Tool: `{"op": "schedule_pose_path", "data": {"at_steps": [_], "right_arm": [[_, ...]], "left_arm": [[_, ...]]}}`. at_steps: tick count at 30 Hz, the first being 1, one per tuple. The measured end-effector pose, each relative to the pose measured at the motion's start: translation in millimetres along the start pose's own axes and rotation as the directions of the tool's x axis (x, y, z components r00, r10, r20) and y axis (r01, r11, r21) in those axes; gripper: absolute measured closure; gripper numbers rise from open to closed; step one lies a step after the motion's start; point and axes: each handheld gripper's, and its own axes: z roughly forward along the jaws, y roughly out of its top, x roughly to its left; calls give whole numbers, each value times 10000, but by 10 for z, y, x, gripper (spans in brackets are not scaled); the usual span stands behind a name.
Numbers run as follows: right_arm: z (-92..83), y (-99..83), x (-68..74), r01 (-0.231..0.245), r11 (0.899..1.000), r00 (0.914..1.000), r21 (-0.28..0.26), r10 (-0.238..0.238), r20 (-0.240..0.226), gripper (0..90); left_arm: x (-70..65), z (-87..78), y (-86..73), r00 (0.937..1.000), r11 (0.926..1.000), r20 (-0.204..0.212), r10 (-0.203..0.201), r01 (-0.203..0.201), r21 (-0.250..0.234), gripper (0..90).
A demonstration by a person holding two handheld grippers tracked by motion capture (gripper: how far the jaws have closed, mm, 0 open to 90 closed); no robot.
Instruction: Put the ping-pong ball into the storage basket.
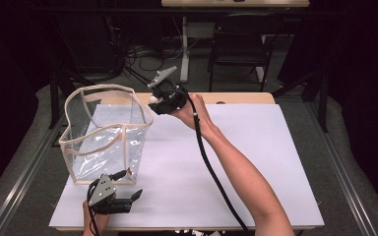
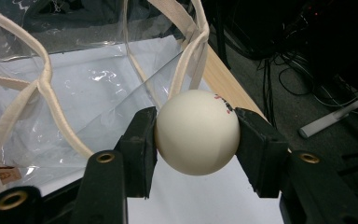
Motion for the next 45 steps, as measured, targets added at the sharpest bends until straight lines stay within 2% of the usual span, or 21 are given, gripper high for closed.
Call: {"op": "schedule_pose_path", "data": {"at_steps": [21,45], "right_arm": [[19,96,26,44,10000,10000,-84,-45,-36,507],[97,227,137,202,9997,9995,-161,-206,-240,507]], "left_arm": [[4,-4,1,10000,10000,-16,-1,1,-16,159],[9,-17,-1,10000,10000,-65,23,-23,-25,159]]}}
